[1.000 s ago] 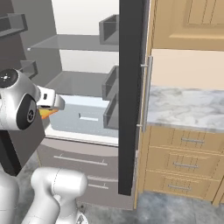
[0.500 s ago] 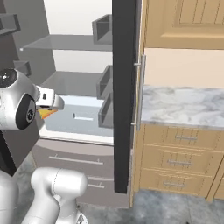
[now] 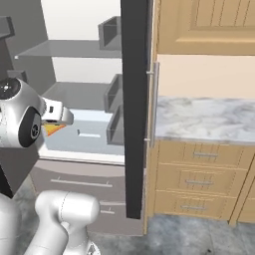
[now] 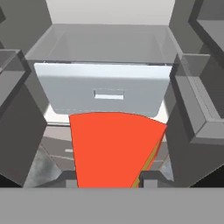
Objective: Pick the cheese from the fridge and the cheese grater from the cabinet and place them next to the salad bowl.
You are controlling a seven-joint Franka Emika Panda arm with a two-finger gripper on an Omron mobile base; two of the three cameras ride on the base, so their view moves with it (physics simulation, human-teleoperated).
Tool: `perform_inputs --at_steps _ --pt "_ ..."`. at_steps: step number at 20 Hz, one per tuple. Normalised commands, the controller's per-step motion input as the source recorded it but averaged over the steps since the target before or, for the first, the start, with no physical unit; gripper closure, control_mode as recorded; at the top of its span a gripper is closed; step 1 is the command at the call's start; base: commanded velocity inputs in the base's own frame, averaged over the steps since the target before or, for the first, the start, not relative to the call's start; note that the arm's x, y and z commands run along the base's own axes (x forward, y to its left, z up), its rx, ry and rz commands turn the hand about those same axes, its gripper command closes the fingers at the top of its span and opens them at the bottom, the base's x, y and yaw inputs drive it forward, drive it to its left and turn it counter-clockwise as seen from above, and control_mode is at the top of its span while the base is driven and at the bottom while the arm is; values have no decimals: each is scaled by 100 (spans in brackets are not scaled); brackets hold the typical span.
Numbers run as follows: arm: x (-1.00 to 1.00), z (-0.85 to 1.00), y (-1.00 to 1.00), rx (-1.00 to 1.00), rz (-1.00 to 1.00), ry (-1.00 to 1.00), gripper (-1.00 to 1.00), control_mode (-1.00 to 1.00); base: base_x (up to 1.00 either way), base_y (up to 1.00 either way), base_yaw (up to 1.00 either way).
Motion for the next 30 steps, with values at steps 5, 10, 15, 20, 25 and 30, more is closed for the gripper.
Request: perform_inputs --at_steps 5,10,15,20,25,30 --pt "0 0 0 0 0 0 100 100 -19 56 -24" --pt "0 0 0 0 0 0 100 100 -31 51 -38" --pt "0 0 0 0 0 0 100 100 -47 58 -26" --pt "0 0 0 0 0 0 100 100 -22 65 -25" --pt "0 0 0 0 0 0 100 100 1 66 -16" --pt "0 0 0 0 0 0 100 100 5 80 -5"
